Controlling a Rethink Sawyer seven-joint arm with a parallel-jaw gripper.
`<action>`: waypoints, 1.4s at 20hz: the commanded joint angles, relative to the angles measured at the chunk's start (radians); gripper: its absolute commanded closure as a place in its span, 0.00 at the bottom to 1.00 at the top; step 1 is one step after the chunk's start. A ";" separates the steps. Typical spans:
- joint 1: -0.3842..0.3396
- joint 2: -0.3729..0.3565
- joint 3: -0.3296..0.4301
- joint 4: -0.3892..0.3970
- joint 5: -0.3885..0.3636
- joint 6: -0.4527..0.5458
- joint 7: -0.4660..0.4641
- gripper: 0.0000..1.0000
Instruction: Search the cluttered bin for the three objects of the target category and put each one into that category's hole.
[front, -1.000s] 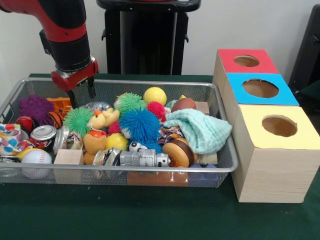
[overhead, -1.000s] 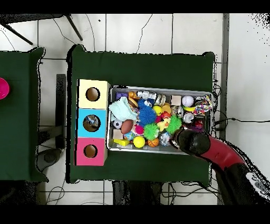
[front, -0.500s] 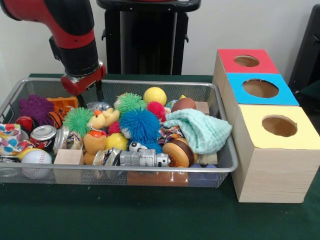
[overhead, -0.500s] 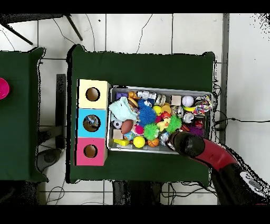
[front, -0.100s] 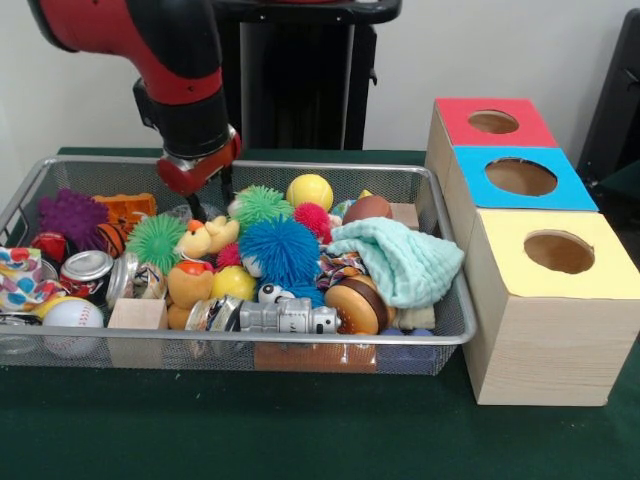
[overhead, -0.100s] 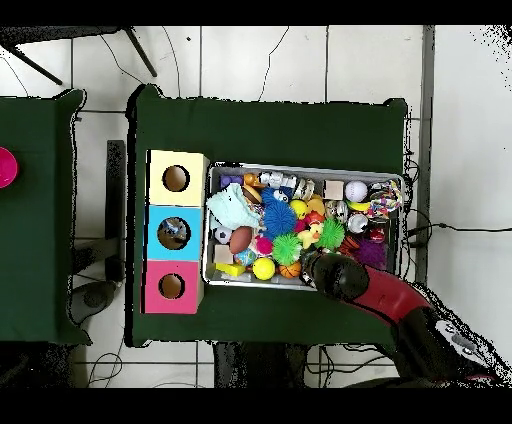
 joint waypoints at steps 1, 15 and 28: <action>0.022 0.096 0.008 -0.009 0.028 -0.103 0.306 0.00; 0.077 0.109 -0.088 -0.061 0.033 -0.059 0.290 0.00; 0.089 0.029 -0.139 -0.085 0.042 0.045 0.241 0.00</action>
